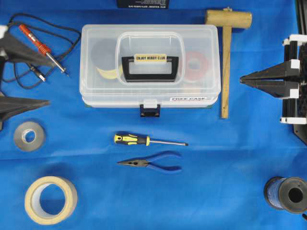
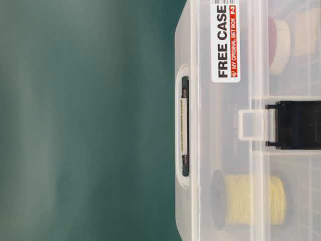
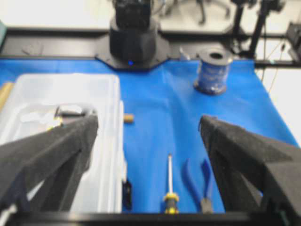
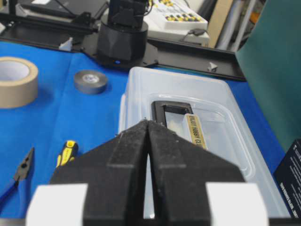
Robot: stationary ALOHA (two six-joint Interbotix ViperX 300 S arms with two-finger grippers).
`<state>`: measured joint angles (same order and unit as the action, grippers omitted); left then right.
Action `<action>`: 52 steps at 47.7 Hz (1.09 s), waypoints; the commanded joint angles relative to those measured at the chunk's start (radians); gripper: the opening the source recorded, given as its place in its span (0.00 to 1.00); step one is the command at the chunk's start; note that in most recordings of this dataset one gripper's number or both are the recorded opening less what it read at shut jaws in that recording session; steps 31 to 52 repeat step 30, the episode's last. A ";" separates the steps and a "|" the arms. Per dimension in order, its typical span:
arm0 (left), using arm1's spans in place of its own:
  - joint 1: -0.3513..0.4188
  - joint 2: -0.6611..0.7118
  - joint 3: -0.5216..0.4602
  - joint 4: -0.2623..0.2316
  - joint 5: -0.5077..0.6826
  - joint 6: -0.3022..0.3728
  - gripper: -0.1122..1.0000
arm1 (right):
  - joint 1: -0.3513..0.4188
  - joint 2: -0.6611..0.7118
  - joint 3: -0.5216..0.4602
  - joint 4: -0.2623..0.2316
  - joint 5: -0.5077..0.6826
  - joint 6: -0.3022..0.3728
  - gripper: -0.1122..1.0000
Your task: Close the tool box with the left arm.
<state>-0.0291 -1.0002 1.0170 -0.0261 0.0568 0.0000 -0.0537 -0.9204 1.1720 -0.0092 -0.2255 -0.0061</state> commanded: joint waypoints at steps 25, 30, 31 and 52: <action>0.002 -0.270 0.397 -0.003 -0.123 0.005 0.91 | -0.002 -0.002 -0.017 -0.006 -0.003 0.000 0.10; 0.002 -0.267 0.408 -0.003 -0.124 0.005 0.91 | -0.002 -0.005 -0.017 -0.006 -0.003 0.000 0.10; 0.002 -0.267 0.408 -0.003 -0.124 0.005 0.91 | -0.002 -0.005 -0.017 -0.006 -0.003 0.000 0.10; 0.002 -0.267 0.408 -0.003 -0.124 0.005 0.91 | -0.002 -0.005 -0.017 -0.006 -0.003 0.000 0.10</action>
